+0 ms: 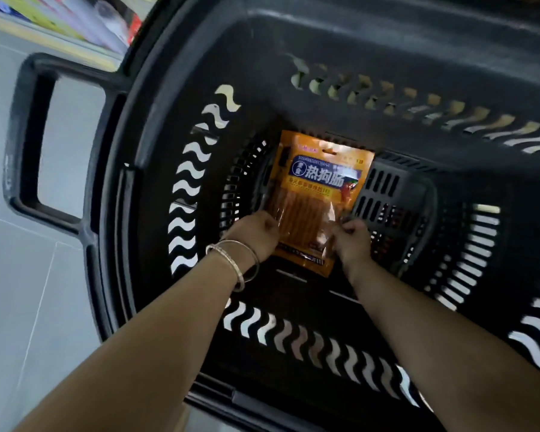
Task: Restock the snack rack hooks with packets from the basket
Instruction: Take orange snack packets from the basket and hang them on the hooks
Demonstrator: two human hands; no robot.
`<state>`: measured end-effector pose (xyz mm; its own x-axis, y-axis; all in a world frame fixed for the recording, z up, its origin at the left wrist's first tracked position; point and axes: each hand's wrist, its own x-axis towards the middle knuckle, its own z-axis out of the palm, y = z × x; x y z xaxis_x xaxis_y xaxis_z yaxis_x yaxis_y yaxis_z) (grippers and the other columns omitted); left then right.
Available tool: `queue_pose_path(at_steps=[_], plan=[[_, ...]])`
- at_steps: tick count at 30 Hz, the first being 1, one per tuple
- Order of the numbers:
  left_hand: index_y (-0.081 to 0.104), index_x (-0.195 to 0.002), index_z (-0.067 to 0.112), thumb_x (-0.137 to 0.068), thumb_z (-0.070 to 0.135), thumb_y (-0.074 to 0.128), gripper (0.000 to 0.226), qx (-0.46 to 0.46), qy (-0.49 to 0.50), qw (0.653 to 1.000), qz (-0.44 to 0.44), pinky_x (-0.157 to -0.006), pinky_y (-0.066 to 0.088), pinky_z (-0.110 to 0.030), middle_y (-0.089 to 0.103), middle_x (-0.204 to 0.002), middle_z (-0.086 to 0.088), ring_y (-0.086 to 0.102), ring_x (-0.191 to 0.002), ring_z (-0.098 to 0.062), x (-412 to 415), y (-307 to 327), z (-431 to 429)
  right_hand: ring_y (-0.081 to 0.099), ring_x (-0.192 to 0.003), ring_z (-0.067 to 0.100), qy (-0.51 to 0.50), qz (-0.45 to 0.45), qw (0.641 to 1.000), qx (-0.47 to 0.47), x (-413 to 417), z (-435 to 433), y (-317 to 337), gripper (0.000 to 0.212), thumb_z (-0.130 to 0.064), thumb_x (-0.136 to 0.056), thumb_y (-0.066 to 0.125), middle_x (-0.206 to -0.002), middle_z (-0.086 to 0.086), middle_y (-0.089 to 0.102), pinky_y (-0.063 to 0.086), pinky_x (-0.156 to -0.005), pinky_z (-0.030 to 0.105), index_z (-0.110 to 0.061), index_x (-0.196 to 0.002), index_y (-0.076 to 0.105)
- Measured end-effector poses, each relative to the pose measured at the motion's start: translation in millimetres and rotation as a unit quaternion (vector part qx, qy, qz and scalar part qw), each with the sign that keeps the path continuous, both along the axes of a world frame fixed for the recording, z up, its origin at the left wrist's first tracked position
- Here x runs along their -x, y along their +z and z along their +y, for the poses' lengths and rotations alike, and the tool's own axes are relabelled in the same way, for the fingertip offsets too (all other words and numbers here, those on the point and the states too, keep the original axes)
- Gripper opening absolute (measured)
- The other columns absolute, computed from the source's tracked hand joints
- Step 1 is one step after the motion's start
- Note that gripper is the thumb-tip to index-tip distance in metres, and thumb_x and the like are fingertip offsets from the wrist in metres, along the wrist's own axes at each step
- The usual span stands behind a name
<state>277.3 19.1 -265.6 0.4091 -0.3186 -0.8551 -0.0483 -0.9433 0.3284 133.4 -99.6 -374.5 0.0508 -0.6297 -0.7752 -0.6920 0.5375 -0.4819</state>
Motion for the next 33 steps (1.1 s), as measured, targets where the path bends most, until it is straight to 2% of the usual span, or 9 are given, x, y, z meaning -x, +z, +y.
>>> queue_pose_path(at_steps=[5, 9, 12, 15, 18, 21, 24, 29, 33], plan=[[0.056, -0.121, 0.018, -0.09, 0.032, 0.052, 0.034, -0.006, 0.005, 1.0, 0.005, -0.093, 0.044, -0.028, 0.063, -0.119, -0.007, 0.058, -0.109, -0.023, -1.5, -9.3, -0.2, 0.066, -0.092, 0.02, -0.073, -0.107, 0.98, -0.153, 6.5, -7.6, 31.5, 0.043, -0.013, -0.081, 0.07, -0.105, 0.006, 0.065, 0.052, -0.071, 0.029, -0.021, -0.118, 0.05], [0.048, -0.131, 0.013, -0.088, 0.03, 0.056, 0.047, -0.001, 0.022, 0.999, -0.024, -0.092, 0.044, -0.028, 0.06, -0.125, -0.009, 0.057, -0.111, -0.026, -10.5, -15.1, -8.1, 0.065, -0.1, 0.023, 0.003, -0.17, 0.971, -0.169, 5.2, -15.3, 61.7, 0.028, -0.007, -0.085, 0.063, -0.105, 0.007, 0.069, 0.053, -0.078, 0.031, -0.013, -0.112, 0.062], [0.045, -0.133, 0.013, -0.083, 0.035, 0.066, 0.058, 0.054, 0.115, 0.99, -0.052, -0.09, 0.044, -0.025, 0.059, -0.124, -0.005, 0.059, -0.109, -0.022, -17.5, -11.4, -17.0, 0.064, -0.097, 0.025, 0.016, -0.238, 0.945, -0.224, 2.4, -27.7, 75.6, 0.022, -0.004, -0.087, 0.055, -0.101, 0.007, 0.068, 0.05, -0.089, 0.042, -0.013, -0.106, 0.063], [0.055, -0.114, 0.026, -0.073, 0.041, 0.076, 0.048, 0.088, 0.258, 0.96, 0.056, -0.083, 0.051, -0.023, 0.067, -0.104, 0.008, 0.066, -0.091, -0.01, -20.9, -3.9, -13.6, 0.065, -0.091, 0.02, 0.022, -0.308, 0.897, -0.316, -6.3, -33.3, 83.4, 0.027, -0.006, -0.089, 0.046, -0.1, 0.004, 0.067, 0.055, -0.074, 0.035, -0.018, -0.109, 0.06], [0.065, -0.104, 0.018, -0.081, 0.027, 0.07, 0.025, 0.071, 0.33, 0.917, 0.211, -0.091, 0.051, -0.043, 0.069, -0.107, -0.014, 0.067, -0.093, -0.029, -19.3, -3.6, -3.8, 0.063, -0.087, 0.017, 0.044, -0.255, 0.916, -0.308, -14.1, -29.0, 71.0, 0.023, -0.011, -0.091, 0.045, -0.093, -0.001, 0.067, 0.051, -0.074, 0.029, -0.021, -0.103, 0.061], [0.067, -0.094, 0.016, -0.085, 0.017, 0.067, 0.01, 0.073, 0.302, 0.946, 0.095, -0.09, 0.051, -0.041, 0.069, -0.101, -0.014, 0.066, -0.084, -0.026, -17.2, -11.5, -2.4, 0.062, -0.094, 0.014, 0.04, -0.149, 0.966, -0.209, -16.4, -25.5, 47.0, 0.013, -0.022, -0.095, 0.049, -0.096, -0.002, 0.067, 0.049, -0.08, 0.028, -0.025, -0.095, 0.062], [0.061, -0.116, 0.017, -0.086, 0.027, 0.067, 0.032, 0.038, 0.252, 0.967, -0.008, -0.094, 0.048, -0.037, 0.066, -0.111, -0.009, 0.062, -0.1, -0.027, -25.8, -19.3, 0.1, 0.06, -0.082, 0.014, 0.007, -0.108, 0.986, -0.127, -12.8, -25.7, 19.4, 0.012, -0.024, -0.093, 0.055, -0.088, 0.002, 0.065, 0.047, -0.071, 0.026, -0.014, -0.093, 0.06], [0.059, -0.121, 0.017, -0.086, 0.034, 0.066, 0.039, 0.009, 0.227, 0.974, -0.021, -0.099, 0.045, -0.04, 0.064, -0.118, -0.01, 0.059, -0.109, -0.028, -30.3, -27.1, 5.6, 0.054, -0.064, 0.006, 0.01, -0.035, 0.997, -0.065, -28.3, -21.6, -5.3, 0.022, -0.02, -0.085, 0.067, -0.072, -0.007, 0.055, 0.047, -0.055, 0.021, -0.026, -0.073, 0.049], [0.059, -0.122, 0.019, -0.087, 0.036, 0.064, 0.039, 0.009, 0.226, 0.974, -0.015, -0.098, 0.046, -0.036, 0.064, -0.118, -0.007, 0.059, -0.108, -0.026, -29.8, -33.4, 7.0, 0.057, -0.07, 0.012, -0.002, -0.006, 0.998, -0.057, -32.3, -18.2, -20.5, 0.028, -0.029, -0.08, 0.073, -0.078, -0.003, 0.057, 0.054, -0.069, 0.034, -0.024, -0.076, 0.046]])
